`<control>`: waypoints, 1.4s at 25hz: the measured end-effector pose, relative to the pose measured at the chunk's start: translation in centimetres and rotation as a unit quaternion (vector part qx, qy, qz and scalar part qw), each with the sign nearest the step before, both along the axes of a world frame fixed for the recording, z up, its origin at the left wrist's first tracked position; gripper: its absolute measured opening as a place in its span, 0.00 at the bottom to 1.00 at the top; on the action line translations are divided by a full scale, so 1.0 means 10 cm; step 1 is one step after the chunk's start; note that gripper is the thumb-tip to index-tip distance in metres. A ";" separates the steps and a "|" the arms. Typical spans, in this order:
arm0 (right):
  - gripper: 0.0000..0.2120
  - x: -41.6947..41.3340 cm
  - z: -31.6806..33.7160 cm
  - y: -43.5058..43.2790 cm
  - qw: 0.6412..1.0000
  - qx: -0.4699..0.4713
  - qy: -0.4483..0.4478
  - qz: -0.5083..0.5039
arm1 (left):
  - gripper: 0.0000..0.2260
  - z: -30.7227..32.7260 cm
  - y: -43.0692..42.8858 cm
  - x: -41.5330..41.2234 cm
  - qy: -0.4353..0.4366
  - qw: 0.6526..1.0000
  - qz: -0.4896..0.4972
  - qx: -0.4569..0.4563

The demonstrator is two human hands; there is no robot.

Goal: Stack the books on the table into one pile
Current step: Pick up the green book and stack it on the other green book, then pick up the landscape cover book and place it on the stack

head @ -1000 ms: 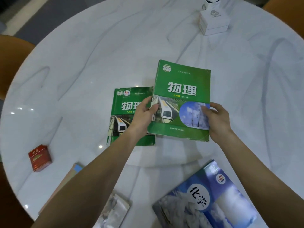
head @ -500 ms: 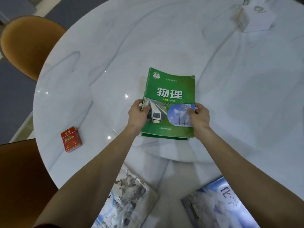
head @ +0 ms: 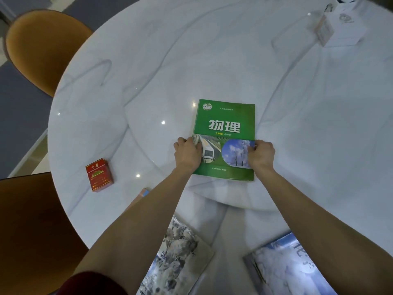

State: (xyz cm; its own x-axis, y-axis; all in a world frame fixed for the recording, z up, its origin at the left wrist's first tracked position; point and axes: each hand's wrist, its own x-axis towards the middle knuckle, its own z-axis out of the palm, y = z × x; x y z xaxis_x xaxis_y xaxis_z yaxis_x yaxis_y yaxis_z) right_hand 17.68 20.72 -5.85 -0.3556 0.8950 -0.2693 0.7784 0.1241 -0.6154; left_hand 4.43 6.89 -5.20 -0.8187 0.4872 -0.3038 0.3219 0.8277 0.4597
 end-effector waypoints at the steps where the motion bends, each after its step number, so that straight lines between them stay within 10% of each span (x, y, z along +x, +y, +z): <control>1: 0.13 0.00 0.01 0.00 1.000 -0.002 -0.006 -0.003 | 0.16 0.00 0.01 0.01 -0.008 1.000 -0.008 -0.005; 12: 0.14 0.08 0.40 -0.28 0.990 0.094 -0.001 0.104 | 0.17 0.30 -0.52 0.15 -0.044 0.996 0.021 0.071; 24: 0.19 0.09 0.37 -1.95 0.854 0.018 -0.026 0.520 | 0.16 0.45 -2.57 0.85 0.018 0.963 0.247 0.107; 35: 0.12 0.24 -0.09 -2.32 0.876 0.003 -0.121 0.467 | 0.18 -0.17 -2.98 1.70 -0.138 0.818 0.517 0.210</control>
State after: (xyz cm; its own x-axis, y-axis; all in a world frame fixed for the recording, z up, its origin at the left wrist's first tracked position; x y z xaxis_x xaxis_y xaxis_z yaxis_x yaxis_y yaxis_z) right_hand 20.12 -2.47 -6.76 -0.8660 0.2466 -0.4349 0.4444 0.7782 -0.4437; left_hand 21.45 -22.92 -6.87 -0.7873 -0.3142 -0.5305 -0.6151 0.3425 0.7101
